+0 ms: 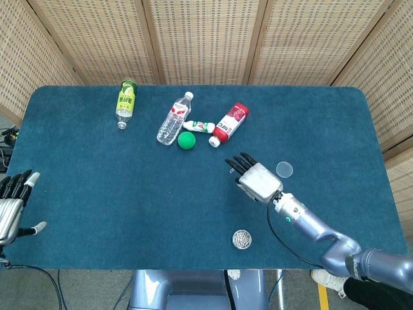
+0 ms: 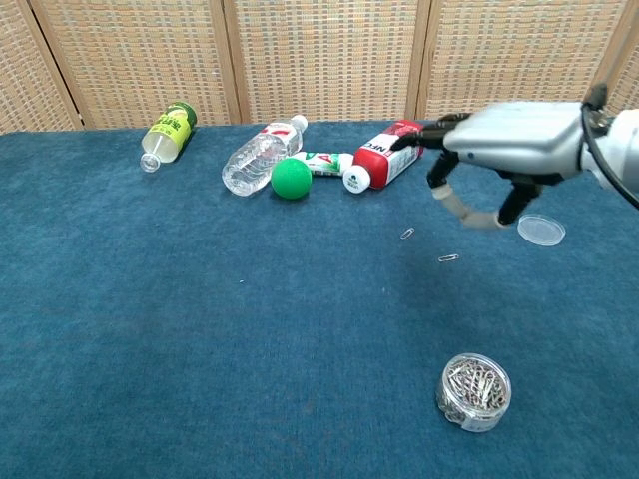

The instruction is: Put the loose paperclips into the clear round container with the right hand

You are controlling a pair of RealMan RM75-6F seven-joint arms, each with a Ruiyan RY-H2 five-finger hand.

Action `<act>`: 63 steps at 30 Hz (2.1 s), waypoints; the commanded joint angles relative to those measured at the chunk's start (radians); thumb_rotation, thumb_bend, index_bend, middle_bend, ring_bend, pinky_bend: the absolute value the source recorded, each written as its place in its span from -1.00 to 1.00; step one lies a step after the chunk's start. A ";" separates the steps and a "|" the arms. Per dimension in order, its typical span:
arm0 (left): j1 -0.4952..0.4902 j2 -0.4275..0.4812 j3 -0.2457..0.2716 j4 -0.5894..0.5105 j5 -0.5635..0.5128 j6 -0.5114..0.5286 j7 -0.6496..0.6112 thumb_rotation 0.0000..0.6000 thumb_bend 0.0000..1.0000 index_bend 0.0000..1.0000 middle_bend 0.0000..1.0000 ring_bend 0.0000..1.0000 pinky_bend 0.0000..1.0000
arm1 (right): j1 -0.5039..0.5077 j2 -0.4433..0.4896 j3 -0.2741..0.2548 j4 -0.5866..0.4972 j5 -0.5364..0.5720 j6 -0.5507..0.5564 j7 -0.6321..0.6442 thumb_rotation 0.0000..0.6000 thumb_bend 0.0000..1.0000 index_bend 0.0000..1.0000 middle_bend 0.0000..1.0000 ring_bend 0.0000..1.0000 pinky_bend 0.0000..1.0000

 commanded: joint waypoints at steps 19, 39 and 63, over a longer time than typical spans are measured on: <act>0.001 0.000 0.003 -0.009 0.005 -0.001 0.014 1.00 -1.00 -1.00 -1.00 -1.00 -1.00 | -0.080 0.005 -0.188 -0.133 -0.227 0.051 0.072 1.00 0.12 0.28 -1.00 -1.00 -1.00; 0.003 0.007 0.004 -0.009 0.010 0.001 -0.001 1.00 -1.00 -1.00 -1.00 -1.00 -1.00 | -0.078 -0.075 -0.149 -0.103 -0.168 -0.017 0.003 1.00 0.12 0.29 -1.00 -1.00 -1.00; 0.006 0.009 0.003 -0.011 0.013 0.005 -0.003 1.00 -1.00 -1.00 -1.00 -1.00 -1.00 | -0.086 -0.046 -0.144 -0.143 -0.130 -0.046 -0.058 1.00 -0.57 0.08 -1.00 -1.00 -1.00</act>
